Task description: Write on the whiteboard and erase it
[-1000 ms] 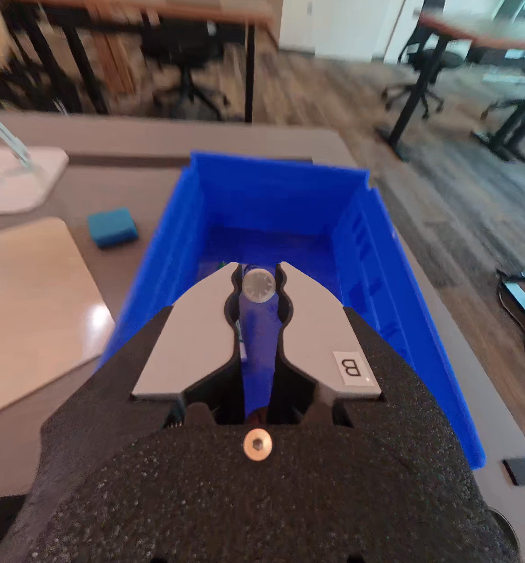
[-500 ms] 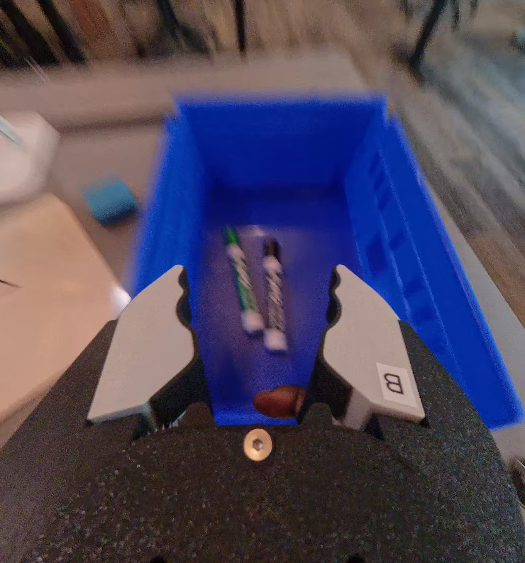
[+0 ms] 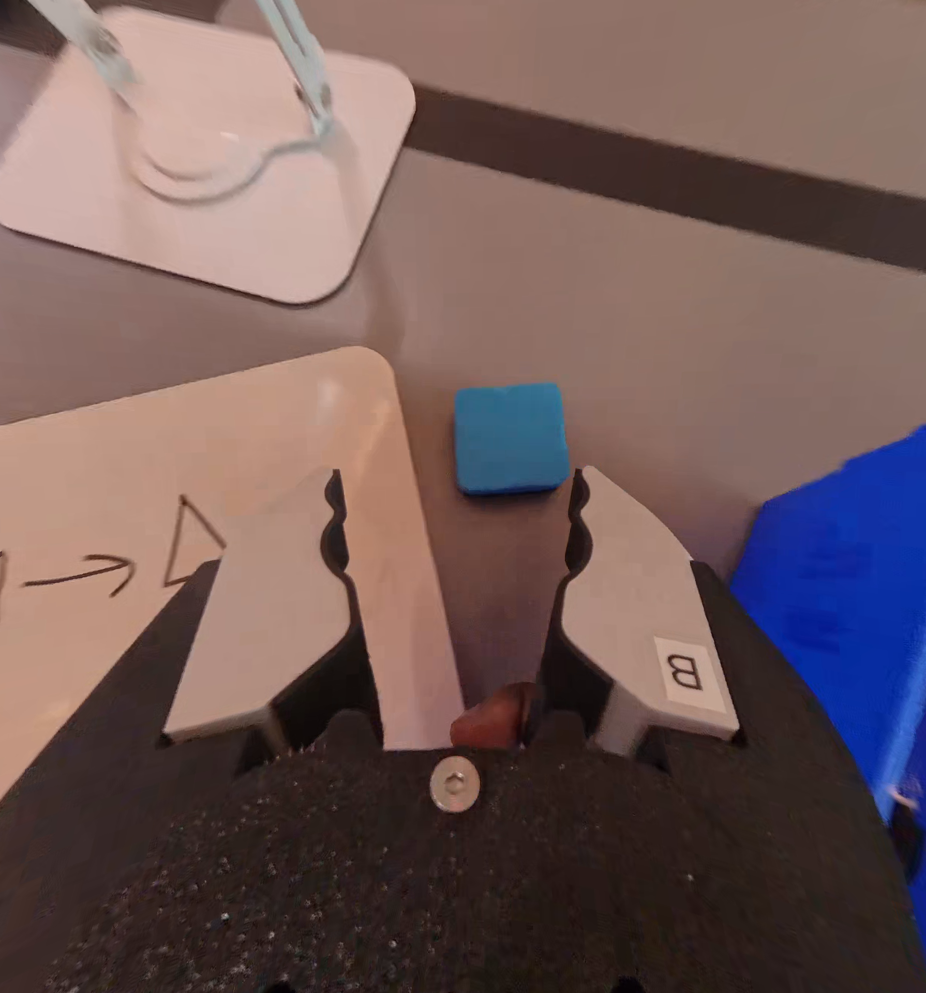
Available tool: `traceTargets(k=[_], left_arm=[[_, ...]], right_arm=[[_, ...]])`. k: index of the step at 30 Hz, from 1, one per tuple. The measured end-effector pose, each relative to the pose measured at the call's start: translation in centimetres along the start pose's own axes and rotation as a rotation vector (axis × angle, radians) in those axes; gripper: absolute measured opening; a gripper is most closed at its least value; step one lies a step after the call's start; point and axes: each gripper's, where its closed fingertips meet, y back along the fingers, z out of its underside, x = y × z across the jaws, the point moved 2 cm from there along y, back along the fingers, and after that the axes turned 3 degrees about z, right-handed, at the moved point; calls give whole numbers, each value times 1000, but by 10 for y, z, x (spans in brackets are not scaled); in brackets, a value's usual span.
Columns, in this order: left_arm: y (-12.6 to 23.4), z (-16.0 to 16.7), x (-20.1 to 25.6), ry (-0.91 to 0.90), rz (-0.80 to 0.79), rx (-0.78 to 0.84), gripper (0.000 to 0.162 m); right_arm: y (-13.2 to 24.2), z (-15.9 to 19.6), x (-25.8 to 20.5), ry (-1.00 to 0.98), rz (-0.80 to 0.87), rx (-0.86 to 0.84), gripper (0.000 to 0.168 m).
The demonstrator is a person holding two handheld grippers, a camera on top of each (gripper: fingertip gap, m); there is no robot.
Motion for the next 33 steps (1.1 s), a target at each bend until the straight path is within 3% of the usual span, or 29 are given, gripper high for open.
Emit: traceTargets(k=[4,11,15,18,20,21,24,28,33], left_arm=[[-1,4,-3,29,6,-14,113],[-4,10,1,-1,33,-43,111],[-5,23,9,-2,97,-134,95],[-3,40,11,-19,153,-300,58],[3,53,12,0,219,-435,11],[7,60,14,16,259,-495,1],[18,84,22,22,365,-683,1],[25,102,24,-60,352,-852,1],[26,102,27,-27,358,-865,1]], right_arm=[[-38,5,20,26,36,-45,77],[-50,12,22,70,34,-62,74],[-56,13,22,98,35,-37,54],[-46,6,11,117,-3,3,54],[-30,-6,-14,126,-103,51,53],[-20,-12,-32,149,-168,72,53],[8,-17,-101,283,-365,83,53],[34,11,-191,492,-593,20,53],[39,53,-257,669,-702,-47,53]])
